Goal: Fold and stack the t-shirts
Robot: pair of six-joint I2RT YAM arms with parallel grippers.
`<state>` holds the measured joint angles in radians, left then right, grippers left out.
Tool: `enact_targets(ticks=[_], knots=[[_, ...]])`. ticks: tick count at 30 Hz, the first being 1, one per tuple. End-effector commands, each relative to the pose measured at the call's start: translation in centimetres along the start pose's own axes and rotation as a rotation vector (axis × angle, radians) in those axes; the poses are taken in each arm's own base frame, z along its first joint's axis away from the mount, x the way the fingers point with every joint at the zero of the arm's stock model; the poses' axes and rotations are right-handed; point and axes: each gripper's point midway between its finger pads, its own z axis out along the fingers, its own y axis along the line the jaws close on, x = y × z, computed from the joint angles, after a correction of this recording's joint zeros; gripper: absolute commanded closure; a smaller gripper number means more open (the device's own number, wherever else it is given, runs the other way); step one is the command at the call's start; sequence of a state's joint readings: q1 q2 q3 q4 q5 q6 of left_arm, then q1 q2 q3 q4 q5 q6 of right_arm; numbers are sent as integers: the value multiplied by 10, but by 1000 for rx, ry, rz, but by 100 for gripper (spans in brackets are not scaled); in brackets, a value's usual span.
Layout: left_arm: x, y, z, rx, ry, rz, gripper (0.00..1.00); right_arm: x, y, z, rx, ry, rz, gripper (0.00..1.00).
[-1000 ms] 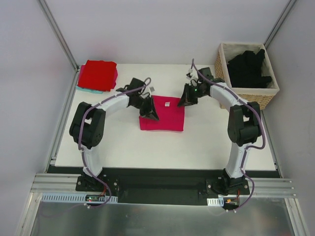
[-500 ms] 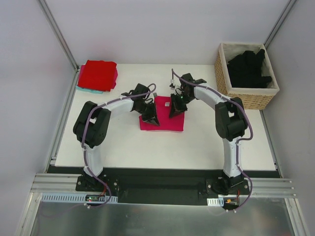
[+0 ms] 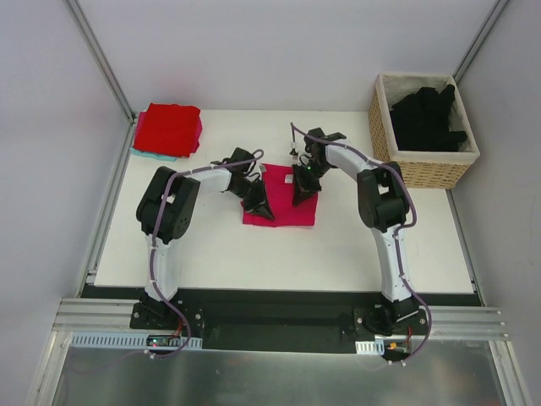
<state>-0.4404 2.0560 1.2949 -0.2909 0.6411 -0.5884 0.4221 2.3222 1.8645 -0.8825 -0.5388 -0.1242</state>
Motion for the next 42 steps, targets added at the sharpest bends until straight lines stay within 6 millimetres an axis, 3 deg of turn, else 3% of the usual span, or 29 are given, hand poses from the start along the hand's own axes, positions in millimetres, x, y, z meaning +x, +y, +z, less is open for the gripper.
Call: enact_targets(ticks=[1,5,10,16,19,26,30,33,36,39,41,42], knots=[[-16,17,9,-59,-34,-38,100,7,-13,-12,53,32,8,99],[-18,12,5,-45,-33,-30,100,1,-17,-22,64,1,6,99],[-11,6,0,-17,-12,4,100,-2,-26,-6,38,8,-17,99],[12,5,-12,-5,9,-18,100,-25,-25,3,16,-38,-25,99],[24,6,-21,-7,9,-21,100,-23,-24,2,24,-6,16,99],[53,7,-35,0,44,-46,100,13,-10,-14,22,46,116,99],[59,4,-42,10,39,-27,100,49,-8,-14,52,103,126,99],[55,-14,-57,50,1,19,100,63,-3,-16,75,134,83,99],[49,-46,-80,109,-31,55,100,79,-3,-15,103,180,59,99],[39,-89,-118,180,-109,128,100,91,-3,-22,133,198,44,99],[34,-124,-154,229,-192,206,100,99,-1,-30,151,196,33,99],[35,-130,-165,227,-211,214,100,101,0,-31,157,199,31,99]])
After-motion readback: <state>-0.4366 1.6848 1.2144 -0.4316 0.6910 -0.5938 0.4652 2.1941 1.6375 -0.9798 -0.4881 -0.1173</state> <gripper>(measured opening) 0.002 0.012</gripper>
